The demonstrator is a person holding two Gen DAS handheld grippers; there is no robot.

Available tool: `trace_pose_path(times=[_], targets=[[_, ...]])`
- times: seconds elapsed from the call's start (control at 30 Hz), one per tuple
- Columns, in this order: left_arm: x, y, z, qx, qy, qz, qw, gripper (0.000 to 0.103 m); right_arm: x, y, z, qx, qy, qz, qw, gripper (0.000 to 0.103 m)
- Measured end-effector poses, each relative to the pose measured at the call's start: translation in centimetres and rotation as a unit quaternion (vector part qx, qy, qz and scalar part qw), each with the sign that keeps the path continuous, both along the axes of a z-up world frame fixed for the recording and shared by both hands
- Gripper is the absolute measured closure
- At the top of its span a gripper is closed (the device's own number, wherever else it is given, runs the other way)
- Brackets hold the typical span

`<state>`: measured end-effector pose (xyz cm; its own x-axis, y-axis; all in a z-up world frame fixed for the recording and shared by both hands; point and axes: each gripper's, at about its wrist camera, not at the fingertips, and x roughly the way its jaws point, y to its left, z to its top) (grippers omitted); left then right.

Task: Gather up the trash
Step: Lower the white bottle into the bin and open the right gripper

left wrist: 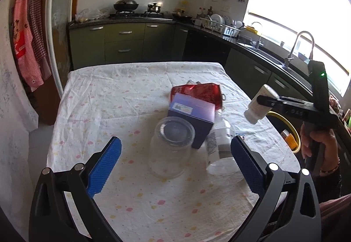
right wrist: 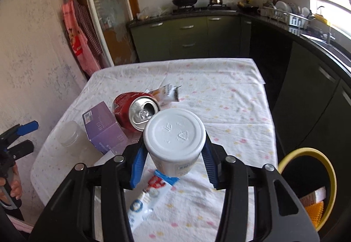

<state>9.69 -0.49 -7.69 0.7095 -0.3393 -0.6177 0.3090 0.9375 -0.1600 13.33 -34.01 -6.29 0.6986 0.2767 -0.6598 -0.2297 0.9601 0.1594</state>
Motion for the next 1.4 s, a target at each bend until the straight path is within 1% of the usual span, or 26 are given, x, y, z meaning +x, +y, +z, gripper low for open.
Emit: trace_pose_path(times=[0.1,0.2,0.23,0.27,0.3,0.37,0.5,0.6,0.77,0.83,0.87,1.03,1.17,1.4], targets=[[0.0,-0.8,0.0,0.005,0.0,-0.016,0.9999,0.005,-1.3,-3.1,0.8,0.0,-0.01,-0.038,0.999,0.058],[0.1,-1.2,-0.2,0.003,-0.002,-0.03,0.9995,0.005,-2.3,-7.4,1.0,-0.009,-0.009,-0.105,0.994,0.058],[0.3,-1.2,-0.3,0.001,0.0,-0.034,0.9994,0.005,-2.6,-9.2,0.9,-0.011,-0.005,-0.133,0.991,0.058],[0.4,-1.2,-0.5,0.0,0.002,-0.035,0.9994,0.005,-2.7,-10.3,0.8,-0.013,-0.001,-0.15,0.989,0.058],[0.7,-1.2,-0.7,-0.003,0.005,-0.036,0.9993,0.005,-2.9,-12.0,0.5,-0.019,0.006,-0.178,0.984,0.058],[1.1,-0.9,-1.0,-0.01,0.01,-0.035,0.9993,0.005,-2.7,-14.1,-0.2,-0.032,0.016,-0.21,0.977,0.058],[2.0,-0.7,-1.9,-0.018,0.026,-0.024,0.9992,0.005,-1.9,-17.1,-2.5,-0.034,0.046,-0.247,0.967,0.058],[2.4,-0.8,-2.3,-0.018,0.034,-0.023,0.999,0.005,-0.7,-19.0,-4.5,-0.023,0.067,-0.262,0.963,0.058],[2.8,-1.3,-2.3,-0.007,0.032,-0.024,0.9992,0.005,0.8,-20.8,-7.2,-0.008,0.092,-0.272,0.958,0.058],[2.9,-1.5,-2.3,-0.006,0.033,-0.026,0.9991,0.005,0.9,-21.2,-7.5,0.0,0.09,-0.278,0.956,0.052],[3.0,-1.6,-2.3,-0.005,0.034,-0.028,0.999,0.005,0.8,-21.3,-7.5,0.004,0.086,-0.28,0.956,0.045],[3.5,-2.4,-2.7,-0.002,0.04,-0.039,0.9985,0.005,-0.5,-20.9,-6.2,0.007,0.062,-0.279,0.958,0.042],[4.2,-2.6,-3.3,-0.01,0.051,-0.046,0.9976,0.005,-1.5,-20.3,-5.3,0.006,0.052,-0.273,0.961,0.037],[5.7,-2.3,-5.2,-0.009,0.075,-0.044,0.9962,0.005,-1.9,-18.6,-4.7,0.004,0.043,-0.254,0.966,0.037]])
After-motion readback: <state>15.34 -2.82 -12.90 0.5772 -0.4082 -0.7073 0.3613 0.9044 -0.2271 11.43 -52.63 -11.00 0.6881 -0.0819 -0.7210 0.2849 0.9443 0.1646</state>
